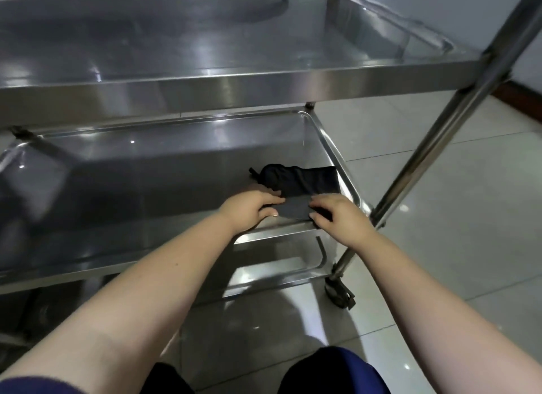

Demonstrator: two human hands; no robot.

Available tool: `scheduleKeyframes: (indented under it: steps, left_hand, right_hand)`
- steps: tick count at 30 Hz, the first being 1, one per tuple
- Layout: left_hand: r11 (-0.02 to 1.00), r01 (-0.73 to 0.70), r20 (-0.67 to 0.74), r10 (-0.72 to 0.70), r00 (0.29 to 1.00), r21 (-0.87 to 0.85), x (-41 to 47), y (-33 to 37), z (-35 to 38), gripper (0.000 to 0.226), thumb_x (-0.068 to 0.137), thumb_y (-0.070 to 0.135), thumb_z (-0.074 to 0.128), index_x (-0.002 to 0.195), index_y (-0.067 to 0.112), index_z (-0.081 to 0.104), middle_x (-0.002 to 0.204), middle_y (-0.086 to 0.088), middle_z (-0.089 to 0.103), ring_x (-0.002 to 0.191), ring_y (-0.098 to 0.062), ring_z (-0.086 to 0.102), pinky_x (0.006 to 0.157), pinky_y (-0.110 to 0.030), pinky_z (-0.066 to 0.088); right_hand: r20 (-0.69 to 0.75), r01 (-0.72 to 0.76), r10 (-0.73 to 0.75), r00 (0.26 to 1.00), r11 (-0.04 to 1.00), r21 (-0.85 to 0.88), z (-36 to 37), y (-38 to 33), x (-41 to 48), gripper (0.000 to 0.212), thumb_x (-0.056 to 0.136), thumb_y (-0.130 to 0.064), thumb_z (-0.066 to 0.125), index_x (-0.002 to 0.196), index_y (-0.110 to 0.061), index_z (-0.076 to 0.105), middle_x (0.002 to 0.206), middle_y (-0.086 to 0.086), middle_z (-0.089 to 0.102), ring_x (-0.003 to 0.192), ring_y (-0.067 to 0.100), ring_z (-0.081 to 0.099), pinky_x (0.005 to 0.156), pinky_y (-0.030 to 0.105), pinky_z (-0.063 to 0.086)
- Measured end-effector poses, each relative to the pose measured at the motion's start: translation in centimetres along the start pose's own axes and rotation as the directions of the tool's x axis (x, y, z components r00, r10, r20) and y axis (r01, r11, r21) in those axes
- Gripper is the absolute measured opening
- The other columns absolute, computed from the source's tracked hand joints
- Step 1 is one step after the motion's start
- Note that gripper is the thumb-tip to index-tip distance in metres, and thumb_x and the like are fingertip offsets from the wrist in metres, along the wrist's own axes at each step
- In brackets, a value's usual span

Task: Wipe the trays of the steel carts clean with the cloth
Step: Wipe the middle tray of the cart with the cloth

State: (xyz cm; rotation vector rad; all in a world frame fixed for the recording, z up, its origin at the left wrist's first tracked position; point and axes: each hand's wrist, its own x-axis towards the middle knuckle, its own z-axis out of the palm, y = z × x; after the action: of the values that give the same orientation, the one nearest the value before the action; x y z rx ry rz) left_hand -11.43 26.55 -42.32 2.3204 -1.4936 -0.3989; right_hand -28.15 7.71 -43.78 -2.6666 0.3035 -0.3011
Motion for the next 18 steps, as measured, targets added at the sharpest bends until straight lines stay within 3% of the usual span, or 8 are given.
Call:
scheduleKeyframes:
  steps: [4,7,10,13,18]
  left_hand:
    - [0.986,-0.013,-0.054,0.023,0.998,0.166,1.3,1.7,-0.7,0.026,0.102,0.023,0.047,0.12,0.015,0.064,0.122,-0.008,0.063,0.114,-0.028,0.056,0.092,-0.03,0.042]
    - [0.976,-0.021,-0.085,0.041,0.996,0.218,2.6,2.4,-1.8,0.03,0.102,0.019,0.042,0.125,0.011,0.06,0.128,-0.01,0.058,0.118,-0.027,0.054,0.098,-0.031,0.04]
    - [0.976,0.002,-0.17,0.036,0.985,0.217,2.9,2.9,-2.9,0.022,0.099,0.016,0.047,0.117,0.013,0.06,0.117,-0.012,0.061,0.104,-0.032,0.058,0.089,-0.036,0.045]
    - [0.98,-0.032,-0.211,0.074,0.975,0.195,1.6,2.8,-3.9,0.019,0.098,0.011,0.05,0.115,0.01,0.058,0.113,-0.014,0.059,0.099,-0.034,0.056,0.079,-0.034,0.04]
    - [0.995,-0.091,-0.312,0.097,0.945,0.034,-2.3,2.8,-5.1,0.033,0.099,0.03,0.051,0.127,0.014,0.053,0.12,-0.011,0.059,0.108,-0.026,0.054,0.084,-0.024,0.035]
  right_hand:
    - [-0.009,-0.039,0.039,0.999,0.999,-0.036,-0.4,-1.3,0.8,0.035,0.087,-0.041,0.068,0.109,-0.013,0.068,0.105,0.003,0.065,0.101,0.024,0.058,0.085,0.037,0.047]
    - [-0.004,-0.084,0.086,0.996,0.965,-0.248,-0.3,-2.3,1.6,0.05,0.081,-0.052,0.068,0.117,-0.017,0.06,0.108,0.003,0.06,0.101,0.026,0.054,0.078,0.037,0.046]
    - [-0.113,-0.149,0.118,0.987,0.933,-0.328,-0.3,-2.9,2.1,0.04,0.085,-0.036,0.068,0.114,-0.012,0.055,0.107,0.01,0.059,0.099,0.033,0.056,0.071,0.036,0.039]
    - [-0.195,-0.175,0.134,0.972,0.962,-0.211,-1.8,-3.3,2.8,0.026,0.089,-0.018,0.059,0.114,-0.01,0.06,0.109,0.014,0.063,0.097,0.038,0.06,0.074,0.039,0.047]
    - [-0.23,-0.058,0.022,0.973,0.987,-0.151,-5.2,-5.4,3.0,0.013,0.093,-0.019,0.054,0.104,-0.016,0.06,0.099,0.01,0.063,0.085,0.035,0.06,0.064,0.031,0.036]
